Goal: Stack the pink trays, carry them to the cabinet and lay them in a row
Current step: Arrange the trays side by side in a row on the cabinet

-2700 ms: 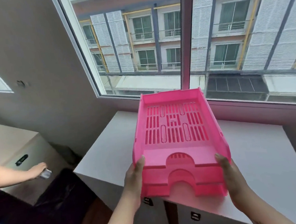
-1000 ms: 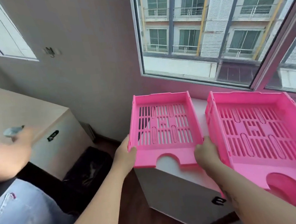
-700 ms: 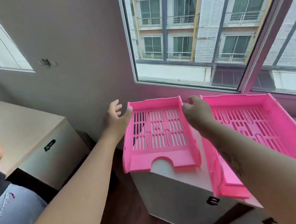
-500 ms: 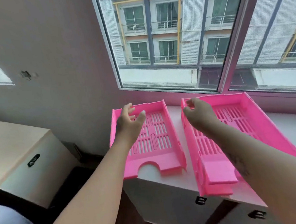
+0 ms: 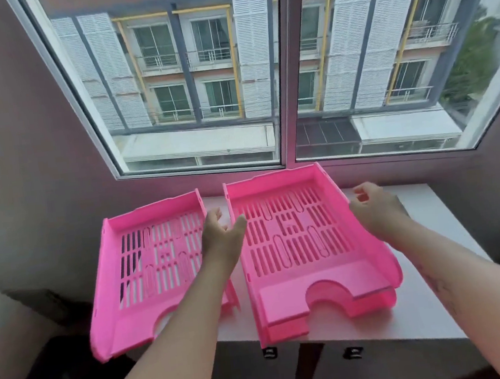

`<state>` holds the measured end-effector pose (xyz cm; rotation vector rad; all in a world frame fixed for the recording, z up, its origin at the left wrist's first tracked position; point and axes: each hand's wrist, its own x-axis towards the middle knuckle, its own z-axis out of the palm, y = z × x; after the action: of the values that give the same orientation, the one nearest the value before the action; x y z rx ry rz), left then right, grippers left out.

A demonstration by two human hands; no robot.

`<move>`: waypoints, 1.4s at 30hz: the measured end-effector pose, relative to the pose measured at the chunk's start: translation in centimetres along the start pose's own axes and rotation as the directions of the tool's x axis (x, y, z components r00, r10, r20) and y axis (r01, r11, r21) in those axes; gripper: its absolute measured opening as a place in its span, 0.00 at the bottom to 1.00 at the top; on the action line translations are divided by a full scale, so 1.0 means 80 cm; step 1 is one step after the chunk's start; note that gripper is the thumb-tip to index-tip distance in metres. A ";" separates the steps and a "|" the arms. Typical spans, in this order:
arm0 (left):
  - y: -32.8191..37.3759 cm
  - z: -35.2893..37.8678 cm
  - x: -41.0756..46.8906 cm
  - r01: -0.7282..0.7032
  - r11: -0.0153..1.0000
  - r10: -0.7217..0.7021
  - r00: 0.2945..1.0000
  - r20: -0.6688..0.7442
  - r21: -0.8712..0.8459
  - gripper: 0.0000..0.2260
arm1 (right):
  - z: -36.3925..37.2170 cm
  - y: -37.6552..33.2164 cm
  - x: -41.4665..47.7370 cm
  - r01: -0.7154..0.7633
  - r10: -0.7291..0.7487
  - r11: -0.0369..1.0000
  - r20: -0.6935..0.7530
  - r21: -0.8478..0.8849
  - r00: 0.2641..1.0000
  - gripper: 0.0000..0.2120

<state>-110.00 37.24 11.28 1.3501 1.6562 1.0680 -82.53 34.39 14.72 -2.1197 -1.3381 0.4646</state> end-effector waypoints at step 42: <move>0.105 0.356 -0.085 -0.033 0.998 0.049 0.921 0.387 -0.049 0.09 | -0.192 0.321 0.010 -0.287 0.292 0.956 -0.128 0.054 0.948 0.14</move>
<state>-79.74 35.64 8.33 1.4648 1.3107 0.7881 -55.53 22.30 10.12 -2.2843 -0.9404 0.4487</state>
